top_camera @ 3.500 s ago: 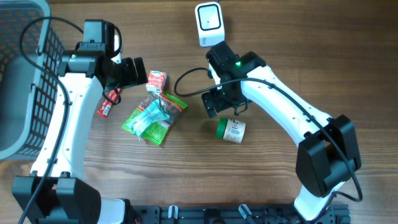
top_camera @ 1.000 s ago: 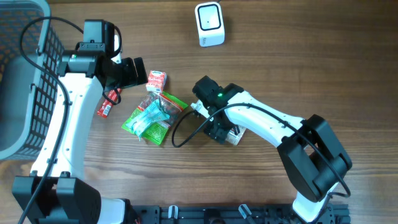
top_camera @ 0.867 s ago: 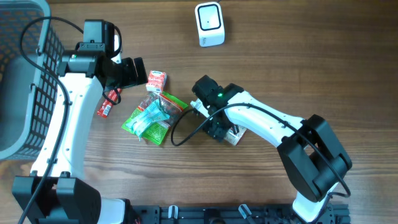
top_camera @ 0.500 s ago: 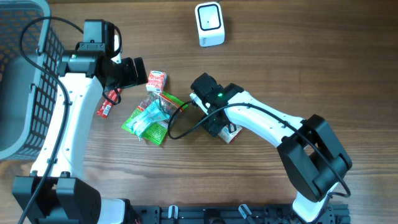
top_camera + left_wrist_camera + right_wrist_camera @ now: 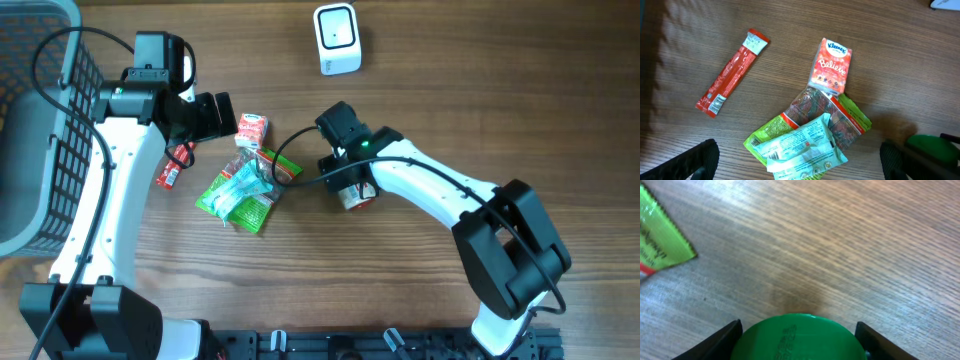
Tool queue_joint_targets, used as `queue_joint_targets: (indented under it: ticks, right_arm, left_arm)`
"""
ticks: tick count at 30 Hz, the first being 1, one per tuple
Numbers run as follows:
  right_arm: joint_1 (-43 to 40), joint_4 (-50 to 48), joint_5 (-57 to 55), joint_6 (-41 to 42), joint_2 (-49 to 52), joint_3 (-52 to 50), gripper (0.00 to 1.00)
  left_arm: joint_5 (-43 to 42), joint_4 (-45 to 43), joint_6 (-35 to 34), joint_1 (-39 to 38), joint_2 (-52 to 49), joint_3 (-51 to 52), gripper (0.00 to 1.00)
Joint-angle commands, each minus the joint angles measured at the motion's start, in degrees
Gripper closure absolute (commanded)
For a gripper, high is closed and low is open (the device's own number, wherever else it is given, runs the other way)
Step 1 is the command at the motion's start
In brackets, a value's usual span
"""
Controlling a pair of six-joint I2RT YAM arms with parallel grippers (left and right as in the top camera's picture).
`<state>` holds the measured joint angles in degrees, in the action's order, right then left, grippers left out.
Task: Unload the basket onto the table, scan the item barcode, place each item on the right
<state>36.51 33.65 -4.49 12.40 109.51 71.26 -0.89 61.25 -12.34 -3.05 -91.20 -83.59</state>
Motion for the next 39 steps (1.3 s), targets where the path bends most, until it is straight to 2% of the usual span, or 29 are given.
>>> queue_joint_targets:
  ticks: [1, 2, 4, 11, 18, 22, 27, 31, 39]
  right_arm:
    - [-0.1, -0.2, 1.5, 2.6, 0.9, -0.3, 0.17]
    - [-0.1, -0.2, 1.5, 2.6, 0.9, -0.3, 0.12]
    - [-0.1, -0.5, 1.4, 2.6, 0.9, -0.2, 0.08]
    - [-0.7, 1.1, -0.1, 1.9, 0.0, 2.1, 0.07]
    - [-5.5, 17.7, 1.4, 1.1, -0.2, 19.4, 0.11]
    - [-8.2, 26.1, 10.3, 1.9, -0.2, 32.1, 0.09]
    - [-8.9, 38.3, 13.2, 2.7, 3.8, 41.4, 0.07]
    - [-8.8, 44.7, 15.8, -0.2, 9.9, 42.2, 0.07]
    - [-7.9, 45.5, 12.2, -2.5, 20.7, 42.2, 0.05]
  left_arm:
    - [0.3, -0.1, -0.2, 0.0, 0.0, 0.0, 0.0]
    - [0.3, -0.1, -0.2, 0.0, 0.0, 0.0, 0.0]
    - [0.3, -0.1, -0.1, 0.0, 0.0, 0.0, 0.0]
    - [0.3, -0.1, -0.2, 0.0, 0.0, 0.0, 0.0]
    - [0.3, -0.1, -0.2, 0.0, 0.0, 0.0, 0.0]
    - [0.3, -0.1, -0.2, 0.0, 0.0, 0.0, 0.0]
    - [0.3, -0.1, -0.2, 0.0, 0.0, 0.0, 0.0]
    - [0.3, -0.1, -0.2, 0.0, 0.0, 0.0, 0.0]
    - [0.3, -0.1, -0.1, 0.0, 0.0, 0.0, 0.0]
